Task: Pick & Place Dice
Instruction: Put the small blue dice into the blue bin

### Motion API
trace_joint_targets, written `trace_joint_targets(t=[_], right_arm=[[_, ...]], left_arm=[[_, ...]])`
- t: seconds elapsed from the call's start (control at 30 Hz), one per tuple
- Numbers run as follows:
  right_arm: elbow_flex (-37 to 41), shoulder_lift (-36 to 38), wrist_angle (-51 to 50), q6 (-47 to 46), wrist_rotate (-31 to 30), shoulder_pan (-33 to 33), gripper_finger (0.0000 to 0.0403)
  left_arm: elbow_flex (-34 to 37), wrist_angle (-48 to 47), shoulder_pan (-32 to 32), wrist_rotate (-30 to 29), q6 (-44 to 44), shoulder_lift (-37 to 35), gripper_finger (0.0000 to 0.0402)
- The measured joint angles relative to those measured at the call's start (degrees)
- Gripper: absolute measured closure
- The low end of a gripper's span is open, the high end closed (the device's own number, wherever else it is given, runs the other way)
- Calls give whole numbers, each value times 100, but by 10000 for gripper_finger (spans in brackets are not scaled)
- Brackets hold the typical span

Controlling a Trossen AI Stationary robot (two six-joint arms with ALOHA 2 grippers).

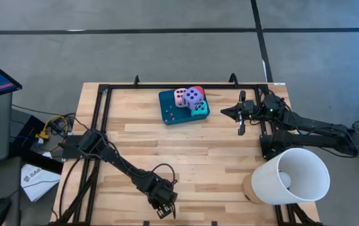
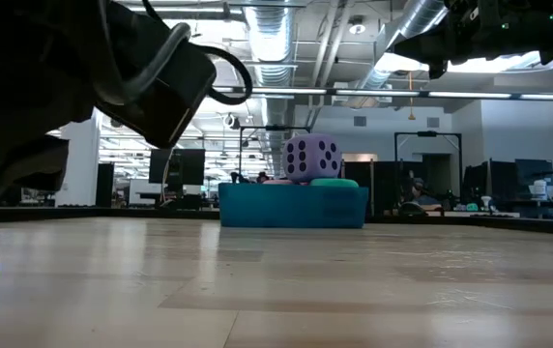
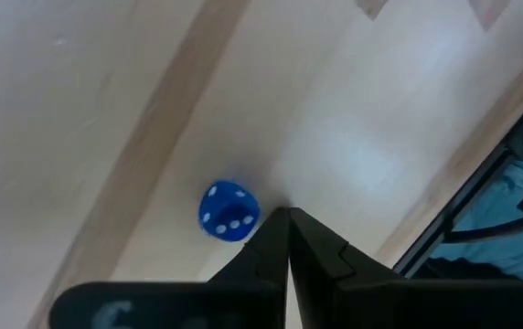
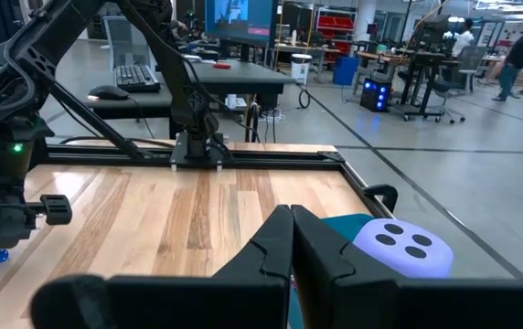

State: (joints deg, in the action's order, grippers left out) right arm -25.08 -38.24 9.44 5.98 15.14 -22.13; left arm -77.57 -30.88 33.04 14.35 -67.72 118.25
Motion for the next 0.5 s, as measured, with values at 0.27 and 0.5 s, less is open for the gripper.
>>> trace_joint_targets(t=[0.27, 0.5], right_arm=[[0, 0, -1, 0, 0, 0, 403], [0, 0, -1, 0, 0, -2, 403]], left_arm=[[14, -11, 2, -216, 17, -10, 402], [23, -220, 2, -257, 84, -75, 401]])
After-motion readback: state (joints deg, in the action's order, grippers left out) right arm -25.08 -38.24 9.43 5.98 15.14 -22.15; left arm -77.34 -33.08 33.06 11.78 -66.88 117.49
